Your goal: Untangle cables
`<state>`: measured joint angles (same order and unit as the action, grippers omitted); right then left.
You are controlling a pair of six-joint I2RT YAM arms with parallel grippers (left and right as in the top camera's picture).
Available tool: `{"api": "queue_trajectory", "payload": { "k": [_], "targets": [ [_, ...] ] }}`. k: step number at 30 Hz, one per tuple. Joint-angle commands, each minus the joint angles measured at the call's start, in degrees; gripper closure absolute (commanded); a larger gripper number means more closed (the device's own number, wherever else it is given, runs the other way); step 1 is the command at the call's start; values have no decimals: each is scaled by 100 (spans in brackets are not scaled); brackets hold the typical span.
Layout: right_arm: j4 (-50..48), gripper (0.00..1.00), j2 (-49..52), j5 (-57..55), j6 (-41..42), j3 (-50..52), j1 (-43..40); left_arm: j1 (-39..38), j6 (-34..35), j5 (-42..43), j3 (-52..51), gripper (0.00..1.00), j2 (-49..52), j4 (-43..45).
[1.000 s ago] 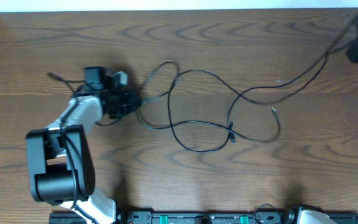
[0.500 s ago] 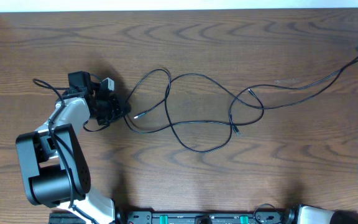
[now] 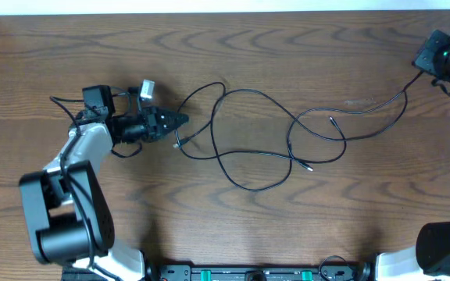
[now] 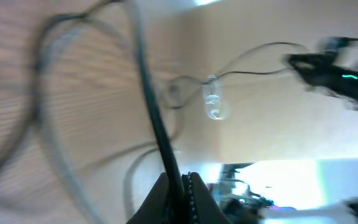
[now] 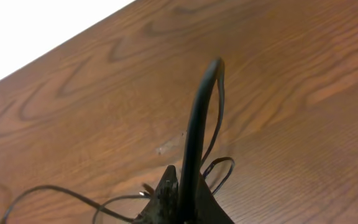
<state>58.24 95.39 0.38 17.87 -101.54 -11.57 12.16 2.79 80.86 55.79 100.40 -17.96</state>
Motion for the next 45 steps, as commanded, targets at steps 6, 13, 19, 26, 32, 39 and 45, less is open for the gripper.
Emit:
{"api": "queue_trajectory", "payload": {
  "k": [6,13,19,26,32,39,45],
  "targets": [
    [79,99,116,192,-382,-44,133,-35,1274,911,243,93,-2186,920],
    [-44,99,116,2116,-1727,-44,470,-33,2151,-918,243,92,-4190,2369],
    [-125,99,116,3550,-3005,-44,1097,-33,2153,-2216,243,93,-5416,2367],
    [-431,99,131,1961,-3036,-44,1919,-35,2540,-2079,243,92,-6098,2487],
    [-715,99,133,-313,-1738,-44,2127,-35,3331,-1705,243,92,-6181,3152],
    [-466,99,133,-2957,-131,-44,1821,-35,4242,-1279,243,93,-6183,4109],
    [-315,99,133,-3665,361,-44,1010,-35,4321,-1071,243,92,-6183,4269]
  ]
}}
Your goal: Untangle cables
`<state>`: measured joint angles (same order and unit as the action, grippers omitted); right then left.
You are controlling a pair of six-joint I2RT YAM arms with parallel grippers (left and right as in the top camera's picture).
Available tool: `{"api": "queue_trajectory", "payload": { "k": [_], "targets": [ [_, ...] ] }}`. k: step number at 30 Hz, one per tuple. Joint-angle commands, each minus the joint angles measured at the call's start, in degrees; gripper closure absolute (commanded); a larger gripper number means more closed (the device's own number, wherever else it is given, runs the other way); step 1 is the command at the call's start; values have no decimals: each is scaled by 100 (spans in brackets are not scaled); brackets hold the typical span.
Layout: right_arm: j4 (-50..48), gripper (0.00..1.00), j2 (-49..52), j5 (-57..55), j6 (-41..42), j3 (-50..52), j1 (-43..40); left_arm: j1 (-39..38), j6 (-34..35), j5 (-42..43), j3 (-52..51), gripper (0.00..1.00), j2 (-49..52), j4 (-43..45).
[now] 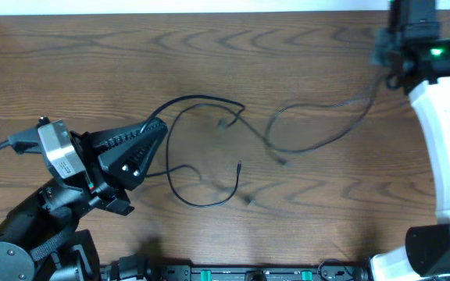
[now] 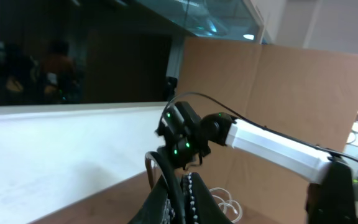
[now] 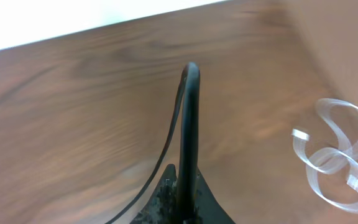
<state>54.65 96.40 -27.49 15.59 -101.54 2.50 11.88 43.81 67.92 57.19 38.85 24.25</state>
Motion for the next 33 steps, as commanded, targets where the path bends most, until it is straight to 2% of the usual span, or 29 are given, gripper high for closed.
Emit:
{"api": "queue_trajectory", "payload": {
  "k": [1,3,8,12,16,23,29,33],
  "targets": [
    [66,99,33,-688,649,-44,-584,-7,216,221,103,93,-28,50],
    [107,99,33,-20,645,-44,-887,-7,212,219,103,93,-24,50],
    [173,99,37,2448,310,-20,-1429,-7,192,219,103,92,44,48],
    [179,99,37,3799,-179,9,-1416,-7,175,223,101,93,151,28],
    [205,99,37,4776,-1191,9,-1132,-7,-2,363,101,93,317,24],
    [929,99,98,5012,-2306,20,-280,-7,-63,527,101,93,715,-146],
    [1985,99,444,4979,-2293,264,442,-7,-68,605,101,93,857,-140],
    [1893,99,704,4739,-2295,944,828,-7,-70,605,101,92,857,-138]
  ]
}}
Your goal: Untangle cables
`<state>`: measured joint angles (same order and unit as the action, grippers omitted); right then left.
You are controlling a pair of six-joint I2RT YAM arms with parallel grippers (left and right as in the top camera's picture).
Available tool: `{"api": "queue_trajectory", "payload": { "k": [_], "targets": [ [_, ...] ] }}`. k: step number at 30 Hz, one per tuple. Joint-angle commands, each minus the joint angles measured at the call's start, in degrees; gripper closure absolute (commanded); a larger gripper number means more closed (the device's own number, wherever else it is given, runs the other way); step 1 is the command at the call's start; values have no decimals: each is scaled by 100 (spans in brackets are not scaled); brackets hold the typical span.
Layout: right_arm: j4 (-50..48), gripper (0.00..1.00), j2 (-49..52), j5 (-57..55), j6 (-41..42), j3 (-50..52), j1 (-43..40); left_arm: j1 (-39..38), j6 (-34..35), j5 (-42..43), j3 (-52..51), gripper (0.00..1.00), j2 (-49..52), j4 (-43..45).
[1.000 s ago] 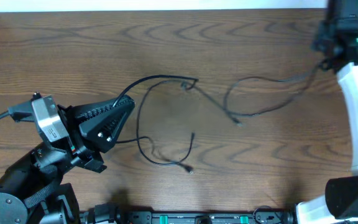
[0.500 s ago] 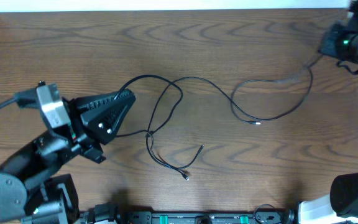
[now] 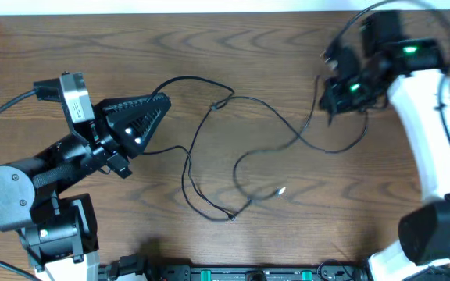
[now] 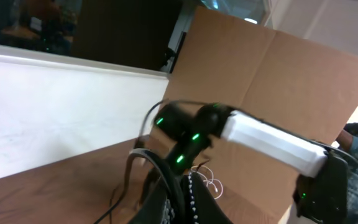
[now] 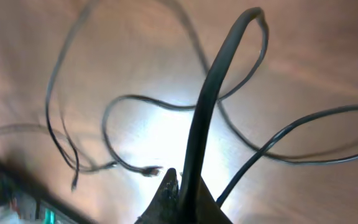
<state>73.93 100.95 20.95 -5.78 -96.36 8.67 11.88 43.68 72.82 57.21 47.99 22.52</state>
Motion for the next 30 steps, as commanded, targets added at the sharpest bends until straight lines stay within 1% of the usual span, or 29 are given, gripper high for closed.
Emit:
{"api": "queue_trajectory", "payload": {
  "k": [1,4,7,9,14,16,18,19,20,21,22,23,24,26,28,30],
  "targets": [
    [-116,99,317,-146,-162,577,278,-7,-57,118,98,93,-57,35],
    [-518,98,518,-262,-282,973,431,-7,-57,118,98,93,-57,35],
    [-1019,92,675,-262,-553,1215,474,-7,-57,133,98,93,-57,35],
    [-1342,90,787,-262,-664,1355,483,-7,-57,138,98,93,-57,33],
    [-1700,89,1021,-262,-675,1635,562,-7,-57,138,98,93,-55,33],
    [-1738,86,1154,-262,-673,1668,616,-7,-57,138,98,93,-57,33],
    [-1742,80,1298,-262,-673,1670,684,-7,-57,140,98,93,-55,33],
    [-1740,76,1375,-262,-673,1670,721,-7,-57,140,98,93,-55,31],
    [-1738,69,1423,-262,-671,1670,750,-7,-55,140,98,92,-57,33],
    [-1740,53,1521,-262,-673,1670,796,-7,-57,153,98,93,-57,33],
    [-1740,41,1567,-264,-673,1670,822,-7,-57,164,98,93,-57,31],
    [-1742,33,1620,-295,-673,1670,844,-7,-55,179,98,93,-55,31],
    [-1740,27,1648,-365,-673,1670,866,-7,-57,181,98,93,-55,31],
    [-1731,22,1696,-599,-671,1670,911,-7,-55,184,98,93,-57,31],
    [-1725,21,1707,-737,-671,1670,940,-7,-57,201,98,93,-55,31],
    [-1729,22,1707,-798,-669,1670,955,-7,-55,225,98,92,-50,31]
  ]
}}
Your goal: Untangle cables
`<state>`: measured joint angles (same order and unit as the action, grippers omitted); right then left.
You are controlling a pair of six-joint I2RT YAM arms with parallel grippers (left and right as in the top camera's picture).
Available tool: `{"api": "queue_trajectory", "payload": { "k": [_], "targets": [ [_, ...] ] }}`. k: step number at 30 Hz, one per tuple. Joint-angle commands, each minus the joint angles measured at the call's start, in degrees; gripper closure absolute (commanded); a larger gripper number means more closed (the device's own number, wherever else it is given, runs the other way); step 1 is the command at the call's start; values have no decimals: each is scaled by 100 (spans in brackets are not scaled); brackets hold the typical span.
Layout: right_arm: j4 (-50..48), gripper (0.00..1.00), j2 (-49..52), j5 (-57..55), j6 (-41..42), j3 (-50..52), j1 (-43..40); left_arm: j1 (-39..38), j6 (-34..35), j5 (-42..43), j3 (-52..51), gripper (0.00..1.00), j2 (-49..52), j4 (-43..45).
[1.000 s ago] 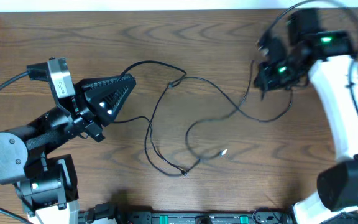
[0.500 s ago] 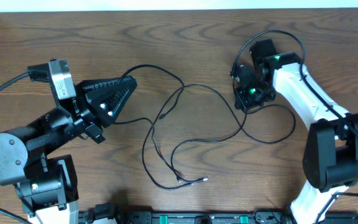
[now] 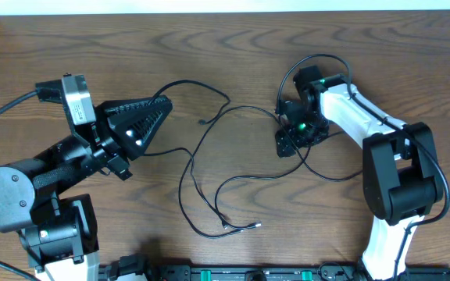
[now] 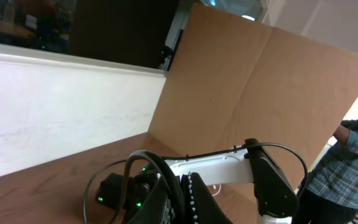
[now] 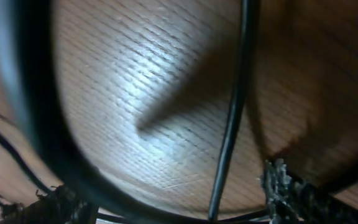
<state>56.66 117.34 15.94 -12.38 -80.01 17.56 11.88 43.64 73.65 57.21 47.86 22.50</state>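
Note:
Thin black cables lie looped over one another on the wooden table, with loose plugs at the front. My left gripper is raised at the left, shut on a black cable that arches out of its jaws. My right gripper is low over the table at the tangle's right side. It is open, its fingertips far apart, and a cable strand runs over the wood between them, ungripped.
The right arm reaches across the right half of the table; its own lead loops beside its wrist. Brown cardboard stands beyond the table in the left wrist view. A cardboard edge shows at the far left.
My right gripper was raised and shut on a cable farther right and back. Now it is low at the tangle, open, and the cable lies on the table. The left gripper has stayed put.
At first the left gripper sat low at the left and the right one at the far right corner, each shut on a cable. Then both were raised, the loops drawn differently. The right one then stood farther in, and now is down and open.

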Motion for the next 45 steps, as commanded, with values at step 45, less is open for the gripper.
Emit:
{"api": "queue_trajectory", "payload": {
  "k": [45],
  "targets": [
    [1025,1,68,-44,-3250,479,195,-7,-160,551,98,93,275,33]
  ]
}}
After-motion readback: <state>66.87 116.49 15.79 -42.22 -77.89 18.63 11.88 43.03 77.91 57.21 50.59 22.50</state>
